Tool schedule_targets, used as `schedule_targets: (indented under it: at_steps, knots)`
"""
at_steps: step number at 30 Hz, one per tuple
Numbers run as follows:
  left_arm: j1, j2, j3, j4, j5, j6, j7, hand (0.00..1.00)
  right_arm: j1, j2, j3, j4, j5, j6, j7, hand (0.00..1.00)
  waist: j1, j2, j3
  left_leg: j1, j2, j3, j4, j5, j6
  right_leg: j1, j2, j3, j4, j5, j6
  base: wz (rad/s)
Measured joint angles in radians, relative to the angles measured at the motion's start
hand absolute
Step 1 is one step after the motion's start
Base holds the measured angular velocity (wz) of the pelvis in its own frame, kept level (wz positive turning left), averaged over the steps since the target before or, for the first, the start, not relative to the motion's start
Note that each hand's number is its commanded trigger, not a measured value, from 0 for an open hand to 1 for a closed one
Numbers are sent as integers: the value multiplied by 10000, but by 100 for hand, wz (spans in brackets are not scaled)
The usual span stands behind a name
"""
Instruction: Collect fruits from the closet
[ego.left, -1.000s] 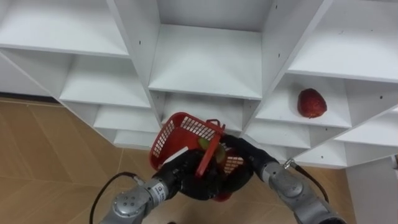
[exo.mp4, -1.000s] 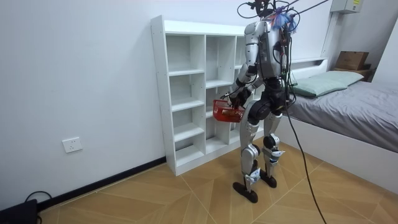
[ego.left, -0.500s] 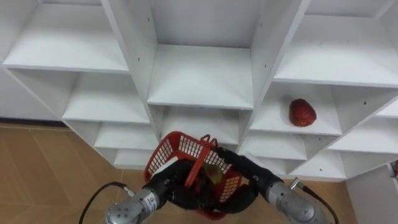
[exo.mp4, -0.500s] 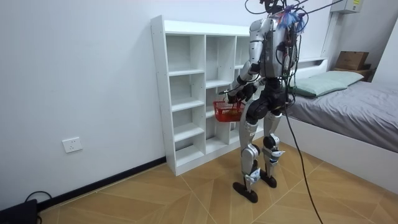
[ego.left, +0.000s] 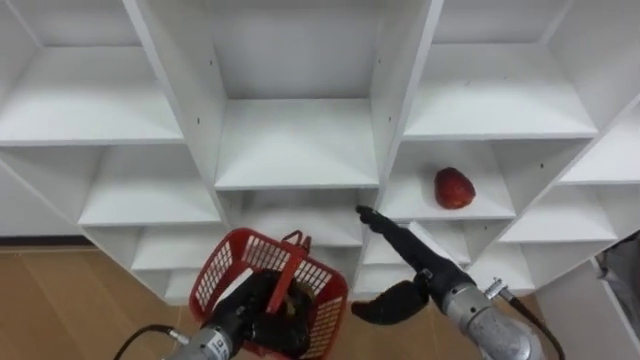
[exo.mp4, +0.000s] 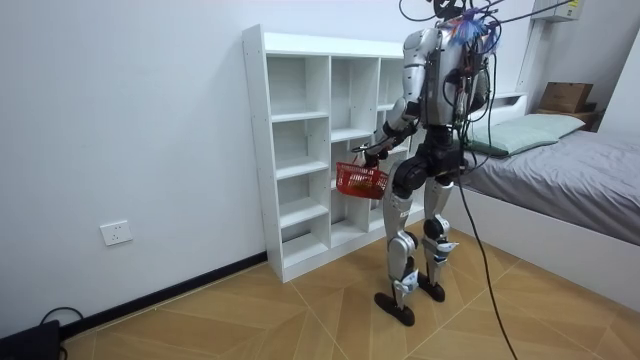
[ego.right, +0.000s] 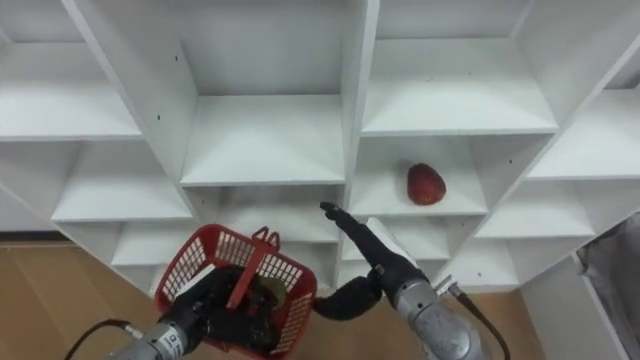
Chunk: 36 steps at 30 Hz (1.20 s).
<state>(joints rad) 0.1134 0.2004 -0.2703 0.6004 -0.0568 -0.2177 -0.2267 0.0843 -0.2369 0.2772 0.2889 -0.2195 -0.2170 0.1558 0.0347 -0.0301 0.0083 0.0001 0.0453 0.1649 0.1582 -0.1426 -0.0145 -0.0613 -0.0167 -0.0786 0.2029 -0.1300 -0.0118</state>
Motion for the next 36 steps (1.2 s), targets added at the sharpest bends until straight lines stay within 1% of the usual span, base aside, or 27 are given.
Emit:
schedule_targets:
  at_steps: [3, 6, 11, 16, 22, 25, 28, 29, 30, 32, 36]
  knots:
    - [8, -44, 215, 205, -147, -6, 118, 100, 14, 67, -252, -171, -8, -46, -136, 0, -19, -12, 24, 233, 25, 169, -46, -72, -13, 166, 47, 183, -40, -7, 9, -16]
    - [63, -22, 457, 301, -222, -6, 168, 100, 44, 57, -382, -314, 20, -46, -557, 0, -70, -58, 42, 296, 27, 207, -72, -81, -8, 266, 54, 221, -17, -4, 14, -5]
    - [134, -27, 516, 302, -306, -6, 166, 100, 55, 64, -484, -315, 181, -46, -916, 0, -104, -65, 42, 297, 26, 224, -70, -94, -3, 265, 54, 225, -26, -3, 16, 0]
    - [165, -22, 602, 300, -308, -6, 147, 100, 55, 68, -629, -338, 273, -50, -1223, 0, -111, -46, 32, 309, 26, 222, -71, -95, -4, 295, 55, 231, -44, -5, 18, 0]
    - [229, -23, 712, 271, -292, -5, 118, 100, 56, 66, -727, -343, 624, -125, -1641, 0, -210, 12, 23, 371, 19, 152, -66, -126, 2, 471, 63, 199, -197, 10, 48, 3]
    - [330, -1, 762, -25, -291, -6, 111, 100, 57, 64, -905, -343, 627, -153, -1869, 0, -295, 16, 20, 321, 13, 132, -60, -127, 4, 440, 59, 169, -204, 8, 52, 1]
    - [388, 16, 761, -237, -292, -8, -3, 100, 113, 32, -1187, -337, 648, -273, -2112, 0, -359, 29, 8, 314, 8, 118, -60, -127, 4, 437, 44, 117, -192, 6, 52, 1]
    - [421, 22, 760, -247, -301, -8, -11, 100, 156, 32, -1264, -267, 747, -395, -2243, 0, -405, 27, 3, 333, 8, 108, -60, -126, 4, 467, 37, 85, -195, 3, 50, 3]
    - [520, 37, 761, -295, -302, -7, -10, 100, 230, 34, -1276, -236, 962, -436, -2401, 0, -461, 22, 0, 372, 5, 106, -61, -126, 4, 505, 32, 75, -200, -9, 53, 0]
    - [646, 47, 768, -353, -302, -7, -10, 100, 382, 39, -1345, -235, 1050, -444, -2562, 0, -557, 17, -12, 379, -2, 97, -61, -127, 5, 514, 24, 64, -200, -26, 62, 0]
    - [748, 52, 768, -421, -302, -7, -9, 100, 655, 38, -1453, -211, 1057, -443, -2875, 0, -585, -14, -31, 384, -2, 97, -60, -127, 4, 505, 25, 70, -187, -30, 65, 0]
